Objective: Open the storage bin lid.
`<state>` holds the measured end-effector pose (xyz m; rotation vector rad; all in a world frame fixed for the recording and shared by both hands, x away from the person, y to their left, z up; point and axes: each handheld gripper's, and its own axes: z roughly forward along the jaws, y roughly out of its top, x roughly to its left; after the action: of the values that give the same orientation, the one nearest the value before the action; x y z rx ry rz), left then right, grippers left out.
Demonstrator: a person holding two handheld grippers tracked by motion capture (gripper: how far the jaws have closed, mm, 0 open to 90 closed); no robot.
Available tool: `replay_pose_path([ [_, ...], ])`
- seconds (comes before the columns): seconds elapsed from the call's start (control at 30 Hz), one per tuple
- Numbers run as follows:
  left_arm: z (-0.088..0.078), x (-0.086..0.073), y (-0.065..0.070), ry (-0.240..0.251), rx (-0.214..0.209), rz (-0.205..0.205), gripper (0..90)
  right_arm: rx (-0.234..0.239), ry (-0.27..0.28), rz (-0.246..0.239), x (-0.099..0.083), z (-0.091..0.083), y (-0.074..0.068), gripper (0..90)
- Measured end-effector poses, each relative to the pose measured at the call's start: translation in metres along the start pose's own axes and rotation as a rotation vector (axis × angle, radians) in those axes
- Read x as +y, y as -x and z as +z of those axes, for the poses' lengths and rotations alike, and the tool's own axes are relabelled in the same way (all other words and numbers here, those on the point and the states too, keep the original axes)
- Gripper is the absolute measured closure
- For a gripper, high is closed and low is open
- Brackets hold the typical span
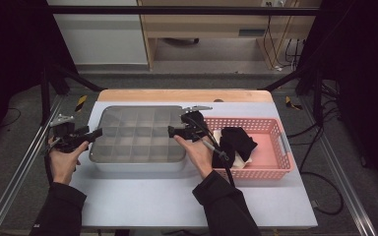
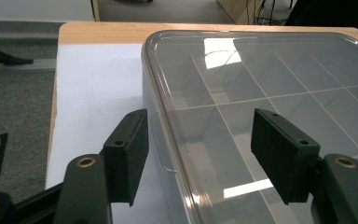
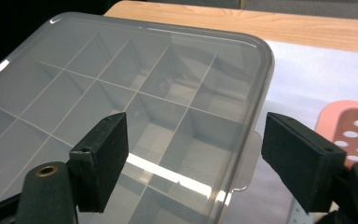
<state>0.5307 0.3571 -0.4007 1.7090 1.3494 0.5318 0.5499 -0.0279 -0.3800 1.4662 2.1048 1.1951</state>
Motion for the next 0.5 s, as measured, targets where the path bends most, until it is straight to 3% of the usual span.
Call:
replay_pose_path([
  [0.4,0.017,0.001,-0.011,-0.052,-0.026,-0.052,36.7,-0.043,-0.07,0.03,-0.003,0.018,0.004,22.7],
  [0.5,0.021,0.0,-0.011,-0.069,-0.033,-0.048,37.3,-0.051,-0.087,0.043,-0.004,0.022,0.005,22.6],
])
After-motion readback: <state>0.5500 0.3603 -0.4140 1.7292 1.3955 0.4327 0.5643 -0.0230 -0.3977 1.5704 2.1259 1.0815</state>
